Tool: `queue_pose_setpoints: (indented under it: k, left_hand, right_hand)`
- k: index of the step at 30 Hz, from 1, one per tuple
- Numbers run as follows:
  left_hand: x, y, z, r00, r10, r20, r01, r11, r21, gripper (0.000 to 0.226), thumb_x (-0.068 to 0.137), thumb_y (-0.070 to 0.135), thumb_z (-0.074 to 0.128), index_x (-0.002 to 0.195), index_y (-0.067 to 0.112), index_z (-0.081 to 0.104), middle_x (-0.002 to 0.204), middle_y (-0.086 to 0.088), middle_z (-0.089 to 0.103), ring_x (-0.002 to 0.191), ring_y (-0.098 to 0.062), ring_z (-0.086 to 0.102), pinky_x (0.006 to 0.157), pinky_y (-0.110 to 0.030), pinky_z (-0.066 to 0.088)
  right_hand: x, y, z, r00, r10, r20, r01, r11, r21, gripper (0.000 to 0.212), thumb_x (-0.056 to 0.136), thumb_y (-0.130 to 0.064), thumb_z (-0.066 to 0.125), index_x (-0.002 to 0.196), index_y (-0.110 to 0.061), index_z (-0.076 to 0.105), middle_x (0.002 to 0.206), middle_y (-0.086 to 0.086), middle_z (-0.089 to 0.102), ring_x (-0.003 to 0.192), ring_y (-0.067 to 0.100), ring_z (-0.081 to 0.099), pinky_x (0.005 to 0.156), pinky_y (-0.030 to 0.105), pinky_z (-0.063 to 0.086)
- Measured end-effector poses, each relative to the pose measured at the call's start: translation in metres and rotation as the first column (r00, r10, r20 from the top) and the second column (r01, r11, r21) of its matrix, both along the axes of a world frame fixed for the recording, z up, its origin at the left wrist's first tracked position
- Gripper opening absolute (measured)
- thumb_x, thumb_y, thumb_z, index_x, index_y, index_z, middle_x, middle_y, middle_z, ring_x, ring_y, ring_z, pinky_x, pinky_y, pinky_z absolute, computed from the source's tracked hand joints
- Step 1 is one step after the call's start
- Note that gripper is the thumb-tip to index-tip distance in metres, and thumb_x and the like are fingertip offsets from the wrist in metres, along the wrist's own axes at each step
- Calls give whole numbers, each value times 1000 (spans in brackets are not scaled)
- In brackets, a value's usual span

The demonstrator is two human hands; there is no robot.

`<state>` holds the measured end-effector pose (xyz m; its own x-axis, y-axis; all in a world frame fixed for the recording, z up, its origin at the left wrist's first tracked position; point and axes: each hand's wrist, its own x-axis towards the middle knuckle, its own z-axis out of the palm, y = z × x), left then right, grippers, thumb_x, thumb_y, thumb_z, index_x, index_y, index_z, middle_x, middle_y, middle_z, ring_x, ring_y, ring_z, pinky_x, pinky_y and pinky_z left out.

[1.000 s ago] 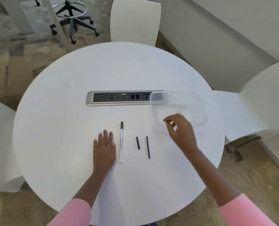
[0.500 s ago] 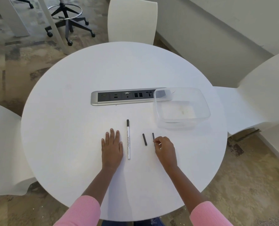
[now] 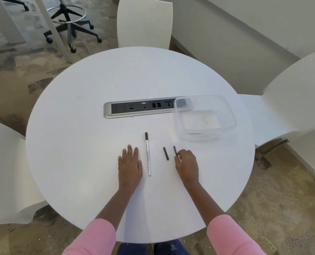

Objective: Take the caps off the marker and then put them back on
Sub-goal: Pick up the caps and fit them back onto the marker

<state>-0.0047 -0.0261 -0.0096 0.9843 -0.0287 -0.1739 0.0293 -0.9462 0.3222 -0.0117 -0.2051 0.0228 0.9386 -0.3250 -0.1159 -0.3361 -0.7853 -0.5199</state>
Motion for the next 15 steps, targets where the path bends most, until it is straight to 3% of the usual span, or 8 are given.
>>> queue_pose_setpoints:
  k: [4,8,12,15]
  left_hand:
    - [0,1,0,1000,-8,1,8,1000,-15,52,99,23,25,149,17,10,159,-7,1,146,-23,3,118,-37,2]
    - [0,3,0,1000,-17,-4,17,1000,-16,52,99,24,25,149,17,9,159,-6,0,146,-22,2,118,-36,1]
    - [0,3,1,1000,-19,-13,19,1000,-25,52,99,23,24,149,17,9,159,-7,-1,146,-22,1,118,-36,1]
    - [0,3,2,1000,-13,-18,12,999,-35,52,99,23,25,149,17,10,159,-7,0,146,-22,1,118,-36,1]
  right_hand:
    - [5,0,1,996,-87,-36,89,995,45,16,86,-3,45,94,1,59,98,19,59,91,32,55,70,37,43]
    - [3,-5,1,974,-218,-67,228,945,235,17,79,-2,48,88,0,63,83,10,62,76,21,52,64,27,37]
    - [-5,-8,5,939,-321,-119,338,812,475,8,78,-6,55,81,-5,63,63,-1,57,57,14,50,46,13,40]
    - [-4,-9,10,911,-368,-188,399,661,635,19,81,-4,54,62,-7,58,60,4,54,54,14,45,49,19,38]
